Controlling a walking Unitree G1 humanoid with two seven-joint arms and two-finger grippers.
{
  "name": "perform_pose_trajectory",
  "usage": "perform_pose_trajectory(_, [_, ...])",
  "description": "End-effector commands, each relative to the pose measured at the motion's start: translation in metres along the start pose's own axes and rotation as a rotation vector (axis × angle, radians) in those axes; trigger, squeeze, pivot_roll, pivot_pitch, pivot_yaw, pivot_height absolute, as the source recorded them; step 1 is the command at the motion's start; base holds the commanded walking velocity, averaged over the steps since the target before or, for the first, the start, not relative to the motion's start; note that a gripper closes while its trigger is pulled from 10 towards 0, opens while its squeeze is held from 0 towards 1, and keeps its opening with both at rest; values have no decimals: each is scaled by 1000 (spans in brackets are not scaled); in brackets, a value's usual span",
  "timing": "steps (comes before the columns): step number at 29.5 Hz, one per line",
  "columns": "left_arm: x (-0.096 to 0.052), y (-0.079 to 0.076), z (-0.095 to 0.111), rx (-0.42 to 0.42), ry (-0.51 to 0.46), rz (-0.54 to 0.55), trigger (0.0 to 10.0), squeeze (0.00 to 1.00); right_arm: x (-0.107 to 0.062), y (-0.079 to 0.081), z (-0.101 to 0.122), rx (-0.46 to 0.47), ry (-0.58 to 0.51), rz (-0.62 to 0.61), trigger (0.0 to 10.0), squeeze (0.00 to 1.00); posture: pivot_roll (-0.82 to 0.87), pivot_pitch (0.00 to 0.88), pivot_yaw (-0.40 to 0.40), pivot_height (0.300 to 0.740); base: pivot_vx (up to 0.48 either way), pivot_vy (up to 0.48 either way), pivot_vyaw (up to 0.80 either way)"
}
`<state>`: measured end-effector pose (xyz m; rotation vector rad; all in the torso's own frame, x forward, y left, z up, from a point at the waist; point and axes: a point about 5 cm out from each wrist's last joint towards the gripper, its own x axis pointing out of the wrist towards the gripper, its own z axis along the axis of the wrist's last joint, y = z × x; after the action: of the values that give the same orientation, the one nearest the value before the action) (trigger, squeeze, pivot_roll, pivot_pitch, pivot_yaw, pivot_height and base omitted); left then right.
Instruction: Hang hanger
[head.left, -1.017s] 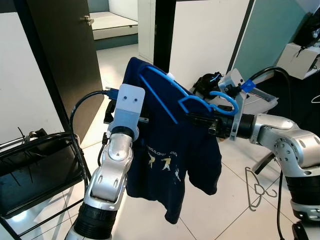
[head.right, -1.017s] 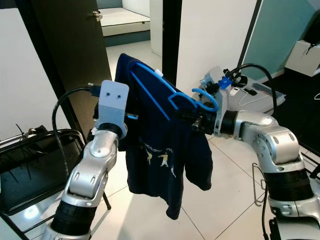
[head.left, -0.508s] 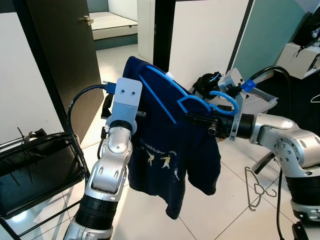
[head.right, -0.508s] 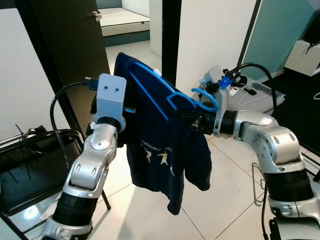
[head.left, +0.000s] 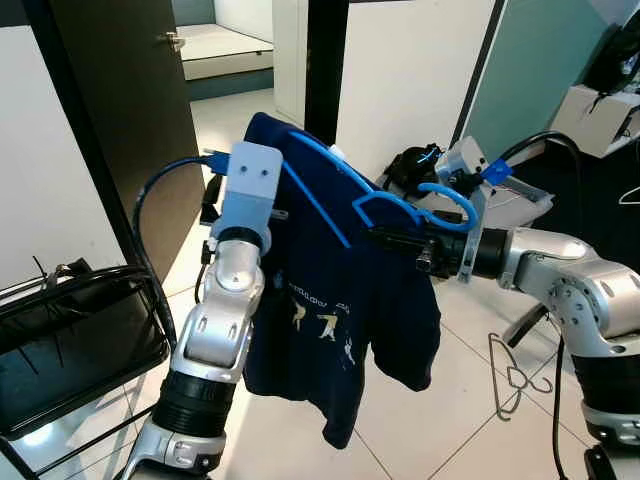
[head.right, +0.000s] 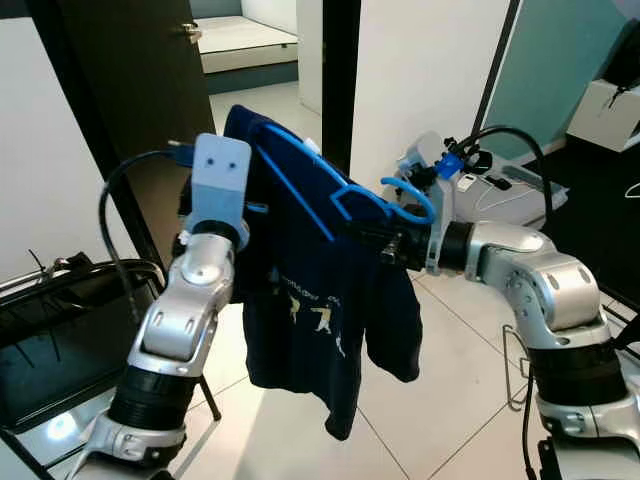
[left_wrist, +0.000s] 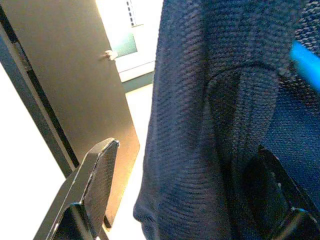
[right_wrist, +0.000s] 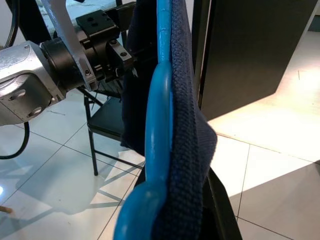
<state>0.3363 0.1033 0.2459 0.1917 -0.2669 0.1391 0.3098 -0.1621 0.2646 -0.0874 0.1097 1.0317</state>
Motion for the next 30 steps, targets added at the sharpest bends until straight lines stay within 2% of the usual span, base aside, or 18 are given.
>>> perform_pose_trajectory(1, [5,17,-2,37,-2,61,10000,118,-3,2,6,-13,-31,4,0,0,-41,0,-12,740,0,0,0])
perform_pose_trajectory(12, [7,32,-1,67,-17,102,10000,118,-2,-2,4,-12,-23,-12,0,0,-36,0,-18,740,0,0,0])
perform_pose_trajectory(27, [6,29,7,67,-58,89,10000,122,-2,-5,2,-13,-5,-37,0,0,-37,0,-19,740,0,0,0])
perform_pose_trajectory(28, [5,26,12,54,-89,61,0,153,-1,-7,0,-10,0,-54,0,0,-37,0,-19,740,0,0,0])
perform_pose_trajectory(29, [4,23,16,40,-110,39,0,216,-1,-8,-1,-8,4,-67,0,0,-33,0,-19,740,0,0,0])
perform_pose_trajectory(30, [4,23,16,40,-110,39,0,216,-1,-8,-1,-8,4,-67,0,0,-33,0,-19,740,0,0,0])
